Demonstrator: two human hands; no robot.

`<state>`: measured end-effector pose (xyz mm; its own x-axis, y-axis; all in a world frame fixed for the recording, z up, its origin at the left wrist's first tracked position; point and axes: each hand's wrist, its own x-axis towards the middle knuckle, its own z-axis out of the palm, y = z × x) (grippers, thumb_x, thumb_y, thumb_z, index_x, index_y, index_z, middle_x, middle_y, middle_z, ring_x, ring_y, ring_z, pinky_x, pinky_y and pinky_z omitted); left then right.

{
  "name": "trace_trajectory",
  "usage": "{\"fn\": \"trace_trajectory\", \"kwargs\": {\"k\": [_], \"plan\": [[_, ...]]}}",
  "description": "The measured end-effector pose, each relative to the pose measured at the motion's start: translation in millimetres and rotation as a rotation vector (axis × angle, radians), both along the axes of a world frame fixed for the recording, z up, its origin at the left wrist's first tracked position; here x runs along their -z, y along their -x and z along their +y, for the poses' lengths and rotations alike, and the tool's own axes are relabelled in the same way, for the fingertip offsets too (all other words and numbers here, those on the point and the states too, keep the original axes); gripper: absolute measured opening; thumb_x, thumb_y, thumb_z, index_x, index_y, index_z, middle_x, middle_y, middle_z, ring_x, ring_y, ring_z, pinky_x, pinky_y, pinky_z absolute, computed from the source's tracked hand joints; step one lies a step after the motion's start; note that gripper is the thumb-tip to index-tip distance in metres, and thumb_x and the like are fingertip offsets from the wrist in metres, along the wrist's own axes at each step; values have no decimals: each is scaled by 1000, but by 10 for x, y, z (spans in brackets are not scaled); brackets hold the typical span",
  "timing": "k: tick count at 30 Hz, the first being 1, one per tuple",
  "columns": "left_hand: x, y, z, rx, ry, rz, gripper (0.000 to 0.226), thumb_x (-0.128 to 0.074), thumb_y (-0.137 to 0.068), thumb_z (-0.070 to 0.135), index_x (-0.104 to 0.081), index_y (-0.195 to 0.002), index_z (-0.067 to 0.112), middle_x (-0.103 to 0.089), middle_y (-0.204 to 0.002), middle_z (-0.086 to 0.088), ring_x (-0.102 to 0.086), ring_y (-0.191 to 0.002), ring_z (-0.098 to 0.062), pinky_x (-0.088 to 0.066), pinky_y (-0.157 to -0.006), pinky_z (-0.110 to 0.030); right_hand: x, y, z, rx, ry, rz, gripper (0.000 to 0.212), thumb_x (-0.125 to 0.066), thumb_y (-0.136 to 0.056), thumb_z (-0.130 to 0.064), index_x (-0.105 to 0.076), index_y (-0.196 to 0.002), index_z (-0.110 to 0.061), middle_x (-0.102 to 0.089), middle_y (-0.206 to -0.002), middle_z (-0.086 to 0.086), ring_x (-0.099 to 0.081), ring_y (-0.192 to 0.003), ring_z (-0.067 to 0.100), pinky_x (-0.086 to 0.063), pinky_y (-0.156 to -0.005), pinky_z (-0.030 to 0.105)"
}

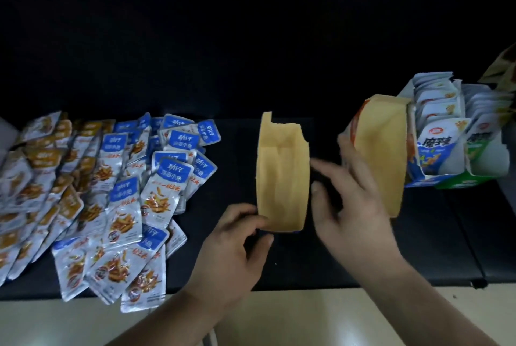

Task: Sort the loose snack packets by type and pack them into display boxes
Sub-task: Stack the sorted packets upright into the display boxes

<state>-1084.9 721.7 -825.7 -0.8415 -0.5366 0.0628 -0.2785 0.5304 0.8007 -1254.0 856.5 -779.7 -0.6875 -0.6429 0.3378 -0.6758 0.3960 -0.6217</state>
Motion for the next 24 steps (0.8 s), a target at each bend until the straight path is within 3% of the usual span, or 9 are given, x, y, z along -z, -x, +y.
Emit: {"fn": "trace_trajectory", "kwargs": {"k": [2,3,5,8,12,15,18,22,24], "plan": [[-58,-92,-12,-19,-28,15,16,-76,-91,18,-75,-104,27,-58,-123,17,-67,-94,-5,-51,-72,-15,-33,-265,-89,-76,-28,-219,40,-72,-93,-15,-67,-130,-28,-16,-170,-2,-22,-147,-12,-34,-104,3],[-87,-168,-45,-56,6,19,14,-76,-90,19,-74,-102,27,-58,-124,17,-66,-97,-4,-50,-75,-15,6,-341,-135,-93,-108,-314,42,-72,-93,-20,-64,-133,-35,-7,-171,-7,-16,-144,-20,-35,-101,2],[-100,-387,-145,-133,161,-36,17,-73,-88,26,-72,-105,29,-57,-134,13,-60,-115,-7,-51,-90,-23,82,-400,-228,-78,-302,-424,49,-70,-95,-28,-55,-139,-41,7,-170,-15,-21,-143,-11,-38,-94,9],[22,-766,-305,-170,385,-283,45,-67,-83,41,-65,-127,33,-40,-161,-1,-35,-149,-31,-36,-115,-50,139,-414,-423,-31,-402,-435,55,-67,-96,-28,-47,-146,-37,8,-167,-23,-38,-143,8,-39,-88,12],[232,-960,-363,-220,416,-584,70,-52,-78,61,-47,-145,43,-25,-169,-10,-15,-155,-38,-26,-112,-71,159,-425,-694,14,-425,-475,57,-68,-95,-29,-46,-147,-35,9,-169,-16,-21,-155,19,-34,-102,21],[288,-914,-353,-245,368,-601,73,-49,-78,65,-45,-147,42,-25,-169,-10,-16,-155,-39,-28,-110,-72,-31,-525,-812,45,-287,-179,46,-71,-91,-20,-62,-136,-22,-14,-170,4,-20,-156,27,-28,-120,37],[275,-863,-367,-258,291,-515,70,-52,-81,61,-41,-148,43,-22,-171,-2,-16,-157,-38,-25,-113,-71,-101,-739,-865,-253,-253,142,44,-68,-89,-22,-67,-132,-11,-43,-158,11,-38,-149,30,-41,-114,56],[90,-914,-492,-298,248,-284,56,-56,-85,50,-52,-140,40,-36,-165,1,-34,-153,-29,-44,-107,-61,-39,-930,-989,-343,-523,142,59,-56,-87,-44,-63,-137,-14,-33,-166,7,-23,-156,31,-40,-112,62],[57,-1031,-609,-406,282,-279,55,-54,-89,49,-52,-143,41,-35,-166,1,-33,-152,-28,-39,-107,-55,-134,-1002,-1147,-448,-547,262,57,-48,-88,-42,-64,-135,-14,-36,-163,13,-24,-155,36,-36,-115,63]]}}
